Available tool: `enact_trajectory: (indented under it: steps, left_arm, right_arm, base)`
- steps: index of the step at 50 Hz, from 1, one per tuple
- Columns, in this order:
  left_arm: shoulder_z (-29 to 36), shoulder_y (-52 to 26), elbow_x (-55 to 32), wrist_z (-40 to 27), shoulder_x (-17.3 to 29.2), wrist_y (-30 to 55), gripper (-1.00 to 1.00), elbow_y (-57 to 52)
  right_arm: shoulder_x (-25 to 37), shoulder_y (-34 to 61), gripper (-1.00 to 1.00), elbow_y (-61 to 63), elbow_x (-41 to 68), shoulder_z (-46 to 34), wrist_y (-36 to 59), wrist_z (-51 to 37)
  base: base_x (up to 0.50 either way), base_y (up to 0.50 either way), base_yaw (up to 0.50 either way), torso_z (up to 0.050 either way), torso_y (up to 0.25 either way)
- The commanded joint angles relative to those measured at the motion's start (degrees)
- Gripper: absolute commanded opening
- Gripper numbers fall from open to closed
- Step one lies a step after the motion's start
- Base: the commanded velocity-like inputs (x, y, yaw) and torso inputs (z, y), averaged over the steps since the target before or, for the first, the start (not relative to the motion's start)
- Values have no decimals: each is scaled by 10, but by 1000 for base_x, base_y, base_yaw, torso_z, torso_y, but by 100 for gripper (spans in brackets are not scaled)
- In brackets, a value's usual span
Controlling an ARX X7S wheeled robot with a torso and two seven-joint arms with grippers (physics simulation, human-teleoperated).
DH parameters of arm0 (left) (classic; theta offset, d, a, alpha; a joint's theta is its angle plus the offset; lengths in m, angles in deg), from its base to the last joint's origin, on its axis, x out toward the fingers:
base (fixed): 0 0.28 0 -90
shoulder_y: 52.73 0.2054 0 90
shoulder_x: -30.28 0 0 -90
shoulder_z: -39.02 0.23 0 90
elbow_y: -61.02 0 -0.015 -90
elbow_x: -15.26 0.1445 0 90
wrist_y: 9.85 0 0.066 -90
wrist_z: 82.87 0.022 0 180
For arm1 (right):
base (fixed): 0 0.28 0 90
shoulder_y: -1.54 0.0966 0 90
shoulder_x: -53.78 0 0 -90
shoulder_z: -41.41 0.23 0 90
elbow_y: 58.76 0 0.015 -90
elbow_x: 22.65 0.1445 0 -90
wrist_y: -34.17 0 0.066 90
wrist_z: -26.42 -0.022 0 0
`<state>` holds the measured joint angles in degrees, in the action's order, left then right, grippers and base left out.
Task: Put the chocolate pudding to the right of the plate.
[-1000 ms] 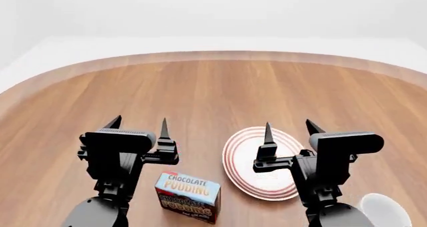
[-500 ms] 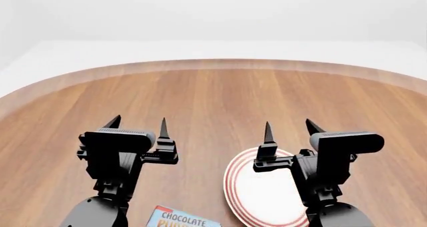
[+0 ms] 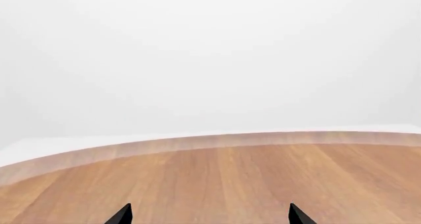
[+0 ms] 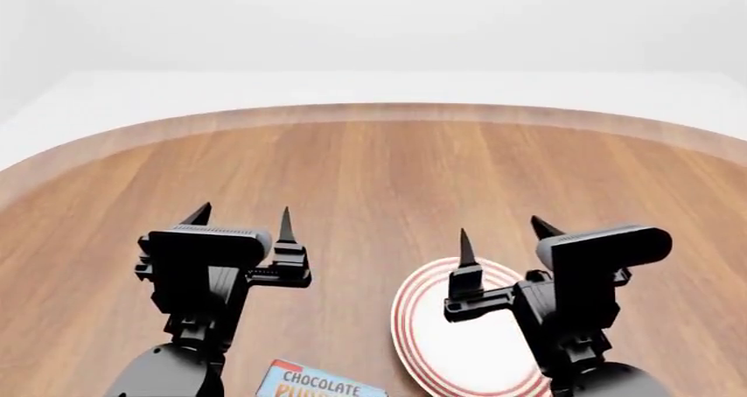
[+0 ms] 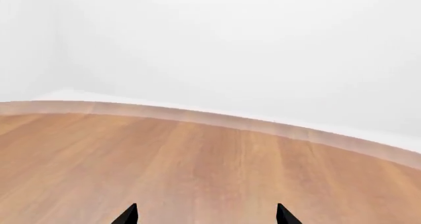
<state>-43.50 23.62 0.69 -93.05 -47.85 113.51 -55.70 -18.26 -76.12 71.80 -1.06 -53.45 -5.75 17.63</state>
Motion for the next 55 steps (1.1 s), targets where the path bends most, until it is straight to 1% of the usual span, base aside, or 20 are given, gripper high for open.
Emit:
enact_trajectory:
  steps: [1,2,3,4,5,6,8,10,12,15,20,21,24,27,28,37,40,43,50,55]
  left_arm:
    - [2,-1,-3,-3,3,-3,100,4]
    - [2,-2,-3,-3,3,-3,100,4]
    - [2,-2,-3,-4,4,-1,100,2]
    - [2,-2,-3,-4,4,-1,100,2]
    - [2,-2,-4,-5,4,-1,100,2]
    - [2,-3,-4,-5,4,-1,100,3]
    - [4,-2,-4,-5,4,-2,100,3]
    - [4,-2,-5,-6,4,-2,100,4]
    - [4,-3,-6,-6,5,-2,100,5]
    - [4,-2,-7,-7,6,-2,100,4]
    - [5,-2,-8,-8,7,-2,100,3]
    - [5,-2,-8,-9,7,-2,100,3]
    - [6,-2,-9,-9,8,-3,100,3]
    - [5,-2,-9,-11,9,-3,100,4]
    - [5,-3,-9,-11,9,-3,100,4]
    - [6,-6,-11,-14,12,-1,100,3]
    - [7,-7,-12,-15,12,-1,100,3]
    - [9,-8,-11,-15,13,-3,100,7]
    - [10,-7,-12,-18,14,-4,100,9]
    - [11,-9,-14,-19,15,-2,100,8]
  right_arm:
    - [26,26,100,99,103,54,169,18]
    - [26,27,100,101,105,55,172,17]
    - [29,41,100,112,125,66,217,15]
    - [29,42,100,114,127,67,221,14]
    - [35,60,100,126,140,74,265,8]
    - [36,67,100,131,150,79,284,9]
    - [23,86,100,137,182,107,346,11]
    - [11,96,100,137,200,124,379,9]
    - [23,94,100,136,204,112,376,13]
    - [22,101,100,138,232,121,397,-4]
    - [45,109,100,110,363,142,397,-81]
    - [55,113,100,90,424,150,398,-102]
    - [74,130,100,61,537,168,394,-141]
    - [102,138,100,51,545,146,385,-121]
    - [123,136,100,56,509,120,366,-87]
    - [182,137,100,27,438,37,309,20]
    - [187,143,100,18,435,27,308,27]
    - [208,158,100,14,406,-14,287,69]
    - [213,194,100,-26,370,-69,279,97]
    - [213,203,100,-32,366,-87,280,104]
  base:
    - [0,0,0,0,0]
    - [0,0,0,0,0]
    - [0,0,0,0,0]
    - [0,0,0,0,0]
    - [0,0,0,0,0]
    - [0,0,0,0,0]
    - [0,0,0,0,0]
    - [0,0,0,0,0]
    - [0,0,0,0,0]
    - [0,0,0,0,0]
    - [0,0,0,0,0]
    - [0,0,0,0,0]
    - [0,0,0,0,0]
    - [0,0,0,0,0]
    - [0,0,0,0,0]
    - [0,0,0,0,0]
    - [0,0,0,0,0]
    - [0,0,0,0,0]
    - [0,0,0,0,0]
    - [0,0,0,0,0]
